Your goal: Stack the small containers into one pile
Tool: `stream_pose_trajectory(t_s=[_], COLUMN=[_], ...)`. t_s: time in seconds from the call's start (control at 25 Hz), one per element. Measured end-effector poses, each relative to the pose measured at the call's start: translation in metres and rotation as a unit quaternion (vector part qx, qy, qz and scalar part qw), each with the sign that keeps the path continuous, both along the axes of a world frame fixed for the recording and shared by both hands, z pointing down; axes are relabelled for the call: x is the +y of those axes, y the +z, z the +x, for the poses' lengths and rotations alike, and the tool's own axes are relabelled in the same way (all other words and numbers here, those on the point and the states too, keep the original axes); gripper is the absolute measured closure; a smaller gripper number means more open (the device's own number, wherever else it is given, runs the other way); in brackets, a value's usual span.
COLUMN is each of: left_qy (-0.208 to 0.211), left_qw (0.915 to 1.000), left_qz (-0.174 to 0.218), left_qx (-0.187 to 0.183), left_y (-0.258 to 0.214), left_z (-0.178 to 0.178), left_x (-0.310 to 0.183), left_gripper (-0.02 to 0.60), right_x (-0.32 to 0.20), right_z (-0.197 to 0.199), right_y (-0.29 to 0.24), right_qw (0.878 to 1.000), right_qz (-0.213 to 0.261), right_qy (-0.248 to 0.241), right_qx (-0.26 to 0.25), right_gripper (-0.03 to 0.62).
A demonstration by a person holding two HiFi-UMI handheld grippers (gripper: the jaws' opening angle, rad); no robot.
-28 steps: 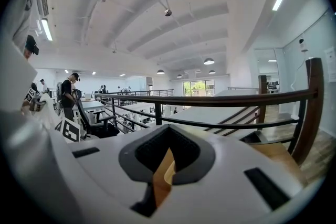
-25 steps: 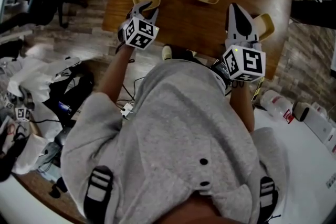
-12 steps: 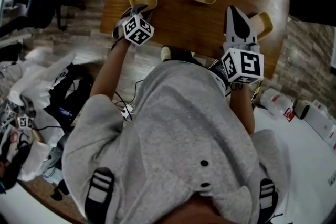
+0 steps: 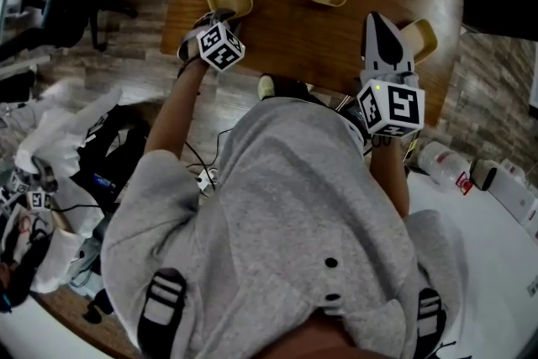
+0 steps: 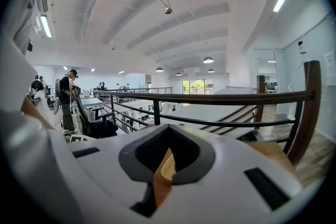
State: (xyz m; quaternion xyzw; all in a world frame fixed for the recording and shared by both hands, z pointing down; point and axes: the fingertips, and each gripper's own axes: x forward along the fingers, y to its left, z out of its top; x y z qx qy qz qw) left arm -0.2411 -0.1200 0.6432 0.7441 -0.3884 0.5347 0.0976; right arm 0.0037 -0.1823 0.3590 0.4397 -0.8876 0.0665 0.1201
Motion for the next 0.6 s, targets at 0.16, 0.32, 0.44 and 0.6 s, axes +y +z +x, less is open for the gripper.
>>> stream_pose_trajectory(t_s=[0.16, 0.32, 0.44, 0.6], left_qy=[0.008, 0.011, 0.014, 0.024], left_qw=[0.9999, 0.9999, 0.9997, 0.9994], left_qz=[-0.005, -0.008, -0.006, -0.002], left_qx=[-0.009, -0.011, -0.016, -0.025], left_y=[-0.0004, -0.0022, -0.0033, -0.0056], left_z=[-0.0007, -0.002, -0.0026, 0.0001], left_x=[0.0006, 0.0007, 0.0001, 0.002], left_gripper=[0.506, 0.531, 0.542, 0.555], right_x=[0.0002, 0.002, 0.0023, 0.0042], right_z=[0.0019, 0.002, 0.0008, 0.0039], right_y=[-0.0036, -0.0054, -0.0053, -0.0074], right_qw=[1.0, 1.0, 1.0, 1.0], right_qz=[0.001, 0.003, 0.004, 0.003], right_qy=[0.002, 0.004, 0.003, 0.004], right_qx=[-0.001, -0.004, -0.004, -0.004], right_gripper=[0.585, 0.585, 0.585, 0.585])
